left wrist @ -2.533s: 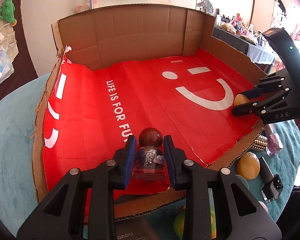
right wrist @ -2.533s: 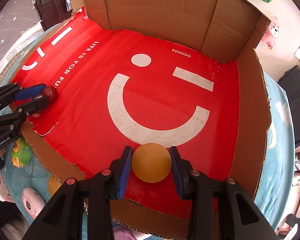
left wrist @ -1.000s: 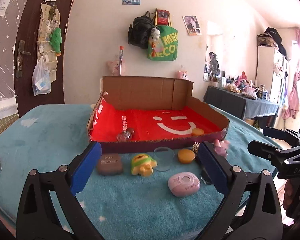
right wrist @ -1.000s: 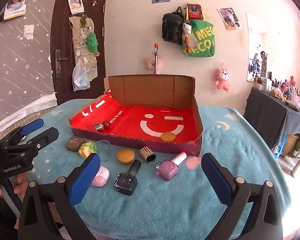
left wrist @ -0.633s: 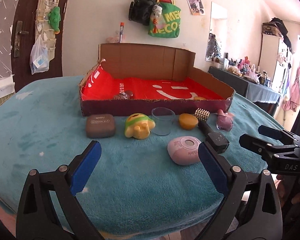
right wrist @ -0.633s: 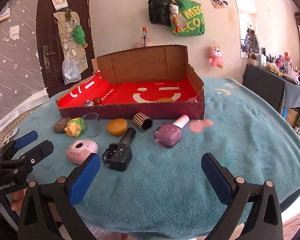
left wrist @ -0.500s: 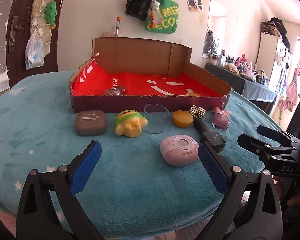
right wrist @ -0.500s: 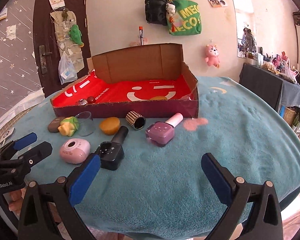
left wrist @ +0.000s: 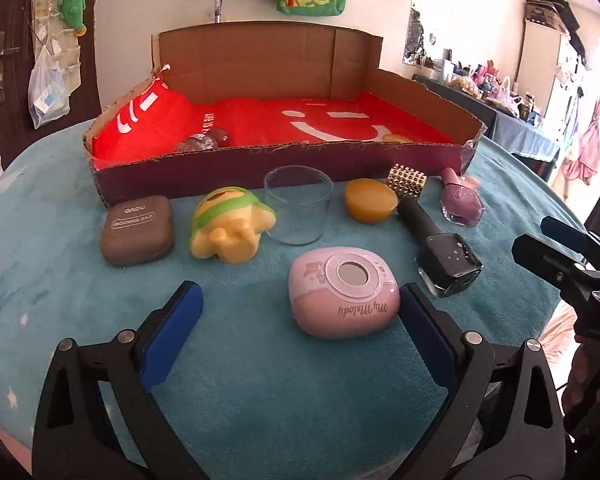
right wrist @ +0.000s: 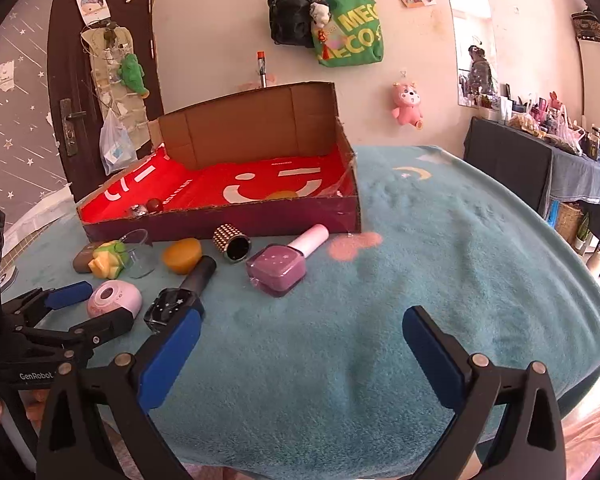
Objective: Organize rigid objects
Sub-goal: 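Withdraw both tools from the box back toward the remaining items, then grasp the pink My Melody case with the left tool while the right tool grasps the black nail polish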
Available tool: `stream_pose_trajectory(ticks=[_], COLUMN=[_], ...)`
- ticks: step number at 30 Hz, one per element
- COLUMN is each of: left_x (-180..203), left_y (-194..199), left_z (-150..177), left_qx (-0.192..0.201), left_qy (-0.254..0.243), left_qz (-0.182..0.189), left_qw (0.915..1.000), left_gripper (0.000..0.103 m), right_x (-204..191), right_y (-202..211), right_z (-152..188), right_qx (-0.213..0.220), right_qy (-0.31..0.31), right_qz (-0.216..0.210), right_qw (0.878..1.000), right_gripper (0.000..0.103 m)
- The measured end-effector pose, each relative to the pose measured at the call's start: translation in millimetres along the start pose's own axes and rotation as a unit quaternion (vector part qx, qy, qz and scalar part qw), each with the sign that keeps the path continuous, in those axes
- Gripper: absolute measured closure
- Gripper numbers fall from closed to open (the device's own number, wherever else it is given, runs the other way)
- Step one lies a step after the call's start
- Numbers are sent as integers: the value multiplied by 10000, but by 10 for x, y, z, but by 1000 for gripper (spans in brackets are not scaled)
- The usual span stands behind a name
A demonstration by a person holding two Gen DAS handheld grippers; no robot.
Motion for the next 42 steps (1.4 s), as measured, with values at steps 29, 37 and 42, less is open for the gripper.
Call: stream_pose_trajectory(ticks=[29,37,42], left_x=[-27,90,95], left_y=[-12,-101,-90], left_z=[-135,-105,-102], left_qx=[-17,-129,-49], left_qy=[-456,-576,-530], left_qz=[543,604,658], left_qw=[9975,9964,9964], left_gripper=[20,46,50], right_x=[-522,-712,-794], right_y=[-382,-454,-432], right_z=[-49,-45,-23], right_qx=[-201,-154,-44], right_qy=[619,959,1103], right_qz=[-846,-926,-934], right_qw=[9943,9910,9895], right_gripper=[14,39,62])
Point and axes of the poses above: each gripper's, at about its wrist camera, not at the fingertips, and y roughly against the way its jaws point, x to its right, z to its underside, the point moved 7 cm from there along -y, roughly the way its jaws point, and after that the axes turned 7 degrees about y, right-handed, at the moved point
